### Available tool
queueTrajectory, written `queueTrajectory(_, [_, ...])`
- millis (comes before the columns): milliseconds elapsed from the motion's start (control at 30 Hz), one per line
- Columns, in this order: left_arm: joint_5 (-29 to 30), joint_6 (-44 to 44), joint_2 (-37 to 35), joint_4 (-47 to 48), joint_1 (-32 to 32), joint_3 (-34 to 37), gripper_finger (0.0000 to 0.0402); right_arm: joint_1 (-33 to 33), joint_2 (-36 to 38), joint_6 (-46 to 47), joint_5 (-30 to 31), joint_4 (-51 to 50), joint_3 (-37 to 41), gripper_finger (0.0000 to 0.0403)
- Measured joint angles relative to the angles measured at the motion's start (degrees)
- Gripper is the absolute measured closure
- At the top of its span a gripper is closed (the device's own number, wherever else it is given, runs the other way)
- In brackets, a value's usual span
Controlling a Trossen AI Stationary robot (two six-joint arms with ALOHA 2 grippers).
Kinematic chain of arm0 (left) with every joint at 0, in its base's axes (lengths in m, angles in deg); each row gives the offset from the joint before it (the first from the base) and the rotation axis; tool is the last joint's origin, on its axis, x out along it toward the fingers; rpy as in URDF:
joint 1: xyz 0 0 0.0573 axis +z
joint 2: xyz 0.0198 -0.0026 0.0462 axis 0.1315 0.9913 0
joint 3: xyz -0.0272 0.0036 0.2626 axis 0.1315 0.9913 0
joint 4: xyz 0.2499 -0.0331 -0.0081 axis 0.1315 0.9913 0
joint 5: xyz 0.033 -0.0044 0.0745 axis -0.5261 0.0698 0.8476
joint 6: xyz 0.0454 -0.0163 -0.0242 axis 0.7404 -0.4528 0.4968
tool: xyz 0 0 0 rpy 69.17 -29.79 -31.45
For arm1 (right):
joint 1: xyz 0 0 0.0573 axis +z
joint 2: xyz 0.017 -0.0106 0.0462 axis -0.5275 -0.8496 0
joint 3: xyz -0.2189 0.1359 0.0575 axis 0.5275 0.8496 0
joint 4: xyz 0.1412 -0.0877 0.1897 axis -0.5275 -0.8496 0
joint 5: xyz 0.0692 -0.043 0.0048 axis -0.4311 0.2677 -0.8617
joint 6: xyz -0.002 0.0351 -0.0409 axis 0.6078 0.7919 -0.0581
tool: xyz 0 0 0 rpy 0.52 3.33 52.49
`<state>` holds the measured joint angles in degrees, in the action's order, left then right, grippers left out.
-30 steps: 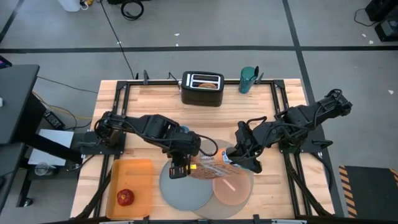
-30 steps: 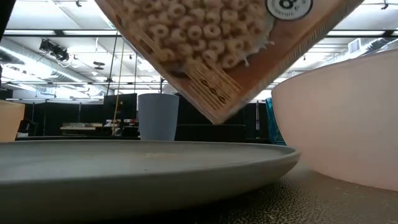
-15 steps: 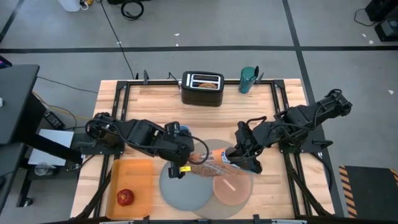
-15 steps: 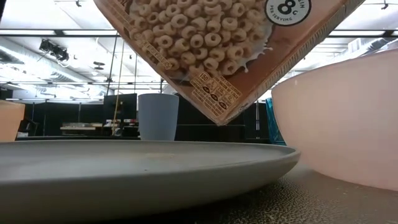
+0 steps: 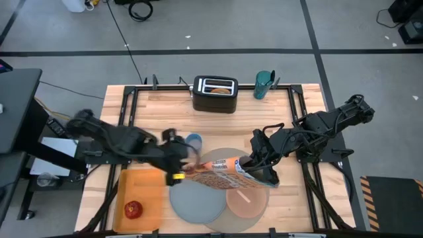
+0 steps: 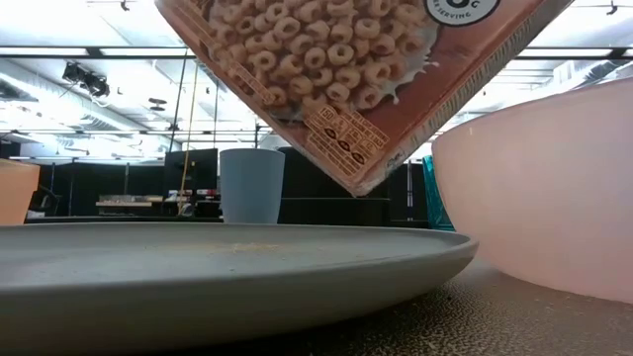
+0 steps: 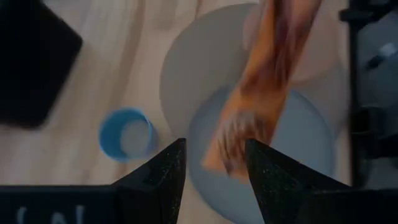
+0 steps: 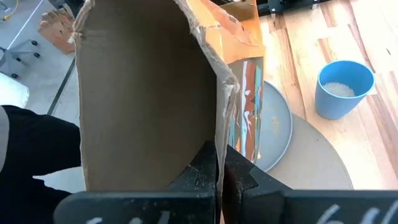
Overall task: Arrange a breakfast setting
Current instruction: Pour the cereal from the cereal box into the orange bowl
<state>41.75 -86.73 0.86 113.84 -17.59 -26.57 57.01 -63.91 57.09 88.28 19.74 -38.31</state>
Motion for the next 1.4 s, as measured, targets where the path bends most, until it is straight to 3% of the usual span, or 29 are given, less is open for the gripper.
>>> queueTrajectory(133, [-1.6, -4.0, -13.4, -9.4, -1.9, 15.8, 0.0231, -0.2, 0.0, -1.0, 0.0, 2.0, 0.0, 0.0396])
queueTrajectory(333, [-6.9, -7.9, -27.5, -22.3, -5.7, 37.9, 0.023, -1.0, 0.0, -1.3, -0.2, 5.9, 0.0, 0.0395])
queueTrajectory(500, [-9.0, -5.8, -34.3, -36.5, -8.0, 51.4, 0.0224, -1.4, 0.0, 2.5, -0.3, 7.1, 0.0, 0.0395])
queueTrajectory(633, [-9.9, -5.6, -37.5, -40.4, -8.2, 57.9, 0.0209, -1.8, 0.0, 5.0, -0.1, 8.9, 0.0, 0.0395])
queueTrajectory(733, [-10.6, -5.8, -38.7, -47.0, -7.8, 61.1, 0.0188, -1.7, 0.0, 5.1, 1.0, 11.3, 0.0, 0.0396])
queueTrajectory(867, [-7.2, -4.1, -38.1, -54.0, -6.6, 61.8, 0.0152, -1.7, 0.0, 5.0, 3.1, 14.4, 0.0, 0.0396])
queueTrajectory(1033, [-6.5, -3.6, -37.7, -55.2, -2.1, 61.8, 0.0114, -1.7, 0.1, 3.6, 4.5, 16.5, 0.0, 0.0396])
queueTrajectory(1167, [-6.2, -1.8, -37.6, -55.7, 1.3, 61.8, 0.0101, -1.7, 0.1, 3.0, 4.3, 16.6, 0.0, 0.0396])
queueTrajectory(1400, [-6.5, 4.8, -37.7, -64.8, 4.2, 61.8, 0.01, -1.7, 0.2, 1.2, 3.4, 18.3, 0.0, 0.0396])
